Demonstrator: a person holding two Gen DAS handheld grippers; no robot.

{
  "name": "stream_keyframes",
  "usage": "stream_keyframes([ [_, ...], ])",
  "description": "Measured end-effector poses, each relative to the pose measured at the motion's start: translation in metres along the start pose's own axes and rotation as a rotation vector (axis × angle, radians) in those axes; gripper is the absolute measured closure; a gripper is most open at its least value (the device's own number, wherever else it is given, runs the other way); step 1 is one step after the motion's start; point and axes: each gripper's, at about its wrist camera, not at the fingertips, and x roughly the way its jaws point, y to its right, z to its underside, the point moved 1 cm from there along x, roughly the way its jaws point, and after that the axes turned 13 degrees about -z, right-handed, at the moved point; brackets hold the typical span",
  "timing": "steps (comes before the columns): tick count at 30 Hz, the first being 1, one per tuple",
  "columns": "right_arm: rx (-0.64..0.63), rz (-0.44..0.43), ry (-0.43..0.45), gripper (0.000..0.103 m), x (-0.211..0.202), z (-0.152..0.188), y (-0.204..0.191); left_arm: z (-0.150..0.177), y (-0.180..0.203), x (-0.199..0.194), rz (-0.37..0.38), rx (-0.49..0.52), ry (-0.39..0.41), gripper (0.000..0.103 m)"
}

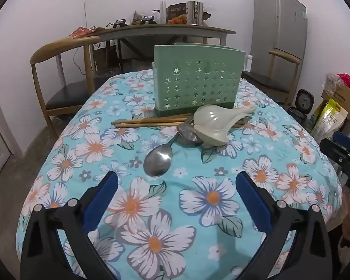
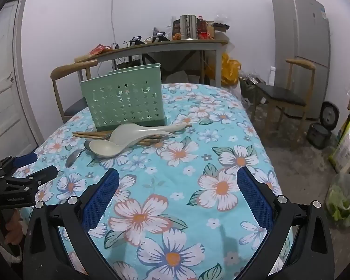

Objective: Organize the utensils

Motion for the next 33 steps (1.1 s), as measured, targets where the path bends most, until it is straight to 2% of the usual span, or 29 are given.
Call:
stream_keyframes([
  [1, 0.011, -0.002, -0.016, 0.006, 0.001, 0.000, 0.001, -0.001, -0.003, 0.005, 0.035, -0.037, -0.067, 0.004],
  [3, 0.012, -0.003, -0.016, 0.006, 0.002, 0.000, 0.001, -0.003, -0.002, 0.006, 0.042, -0.017, -0.066, 0.004],
  [12, -0.009, 0.003, -0.005, 0.006, -0.001, 0.002, -0.005, -0.004, 0.007, 0.007, 0.037, 0.018, -0.023, 0.004],
  [14, -0.009, 0.002, -0.006, 0.006, 0.001, 0.001, -0.006, 0.000, 0.006, -0.004, 0.040, 0.019, 0.008, 0.004],
  [33, -0.019, 0.015, -0.006, 0.006, 0.002, 0.002, -0.003, -0.001, 0.000, -0.008, 0.050, -0.009, 0.020, 0.004],
])
